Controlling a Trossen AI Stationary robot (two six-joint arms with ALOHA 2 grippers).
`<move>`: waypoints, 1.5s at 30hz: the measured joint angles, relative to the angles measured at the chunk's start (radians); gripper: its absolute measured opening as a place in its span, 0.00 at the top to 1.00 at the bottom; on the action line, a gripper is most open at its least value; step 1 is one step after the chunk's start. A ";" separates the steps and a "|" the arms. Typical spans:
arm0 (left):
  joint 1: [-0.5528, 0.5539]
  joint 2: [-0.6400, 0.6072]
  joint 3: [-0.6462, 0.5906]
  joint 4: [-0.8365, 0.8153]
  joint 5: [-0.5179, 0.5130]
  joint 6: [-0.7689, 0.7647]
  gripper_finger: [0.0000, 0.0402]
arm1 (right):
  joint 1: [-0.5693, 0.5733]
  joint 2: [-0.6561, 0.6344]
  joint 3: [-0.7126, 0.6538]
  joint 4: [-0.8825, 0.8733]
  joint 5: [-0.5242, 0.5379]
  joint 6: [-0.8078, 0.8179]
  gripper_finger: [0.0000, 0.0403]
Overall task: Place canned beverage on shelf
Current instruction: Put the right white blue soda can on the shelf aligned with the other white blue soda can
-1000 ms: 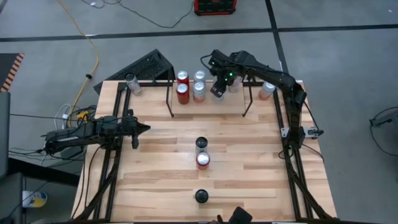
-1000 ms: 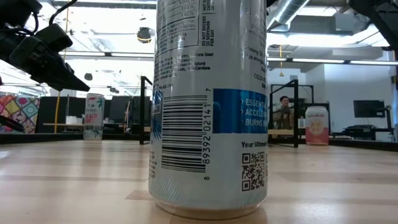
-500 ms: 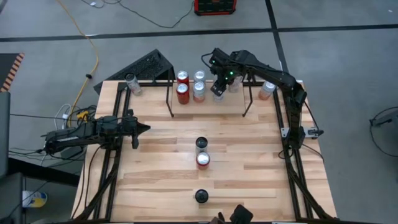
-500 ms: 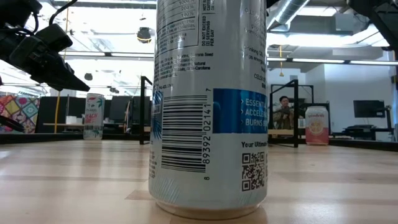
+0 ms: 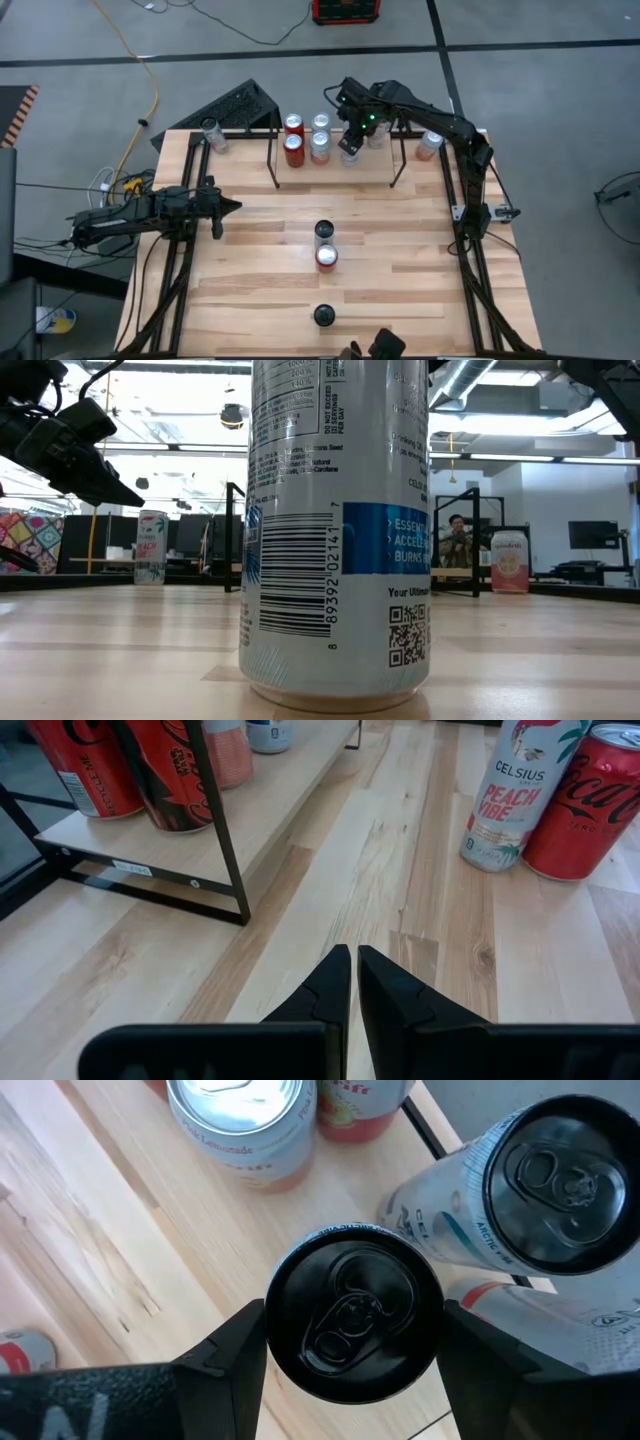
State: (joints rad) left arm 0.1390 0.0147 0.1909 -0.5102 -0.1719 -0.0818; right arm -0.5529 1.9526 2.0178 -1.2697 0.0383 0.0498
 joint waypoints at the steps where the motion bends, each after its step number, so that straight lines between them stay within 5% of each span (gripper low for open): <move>1: 0.000 0.000 0.000 0.000 0.000 0.000 0.97 | 0.000 0.000 0.000 0.000 0.000 -0.004 0.42; 45: 0.000 0.000 0.000 0.000 0.000 0.000 0.97 | -0.027 0.000 0.000 0.021 -0.016 -0.018 0.42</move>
State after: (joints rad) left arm 0.1389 0.0151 0.1911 -0.5102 -0.1719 -0.0820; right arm -0.5804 1.9526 2.0178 -1.2491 0.0219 0.0322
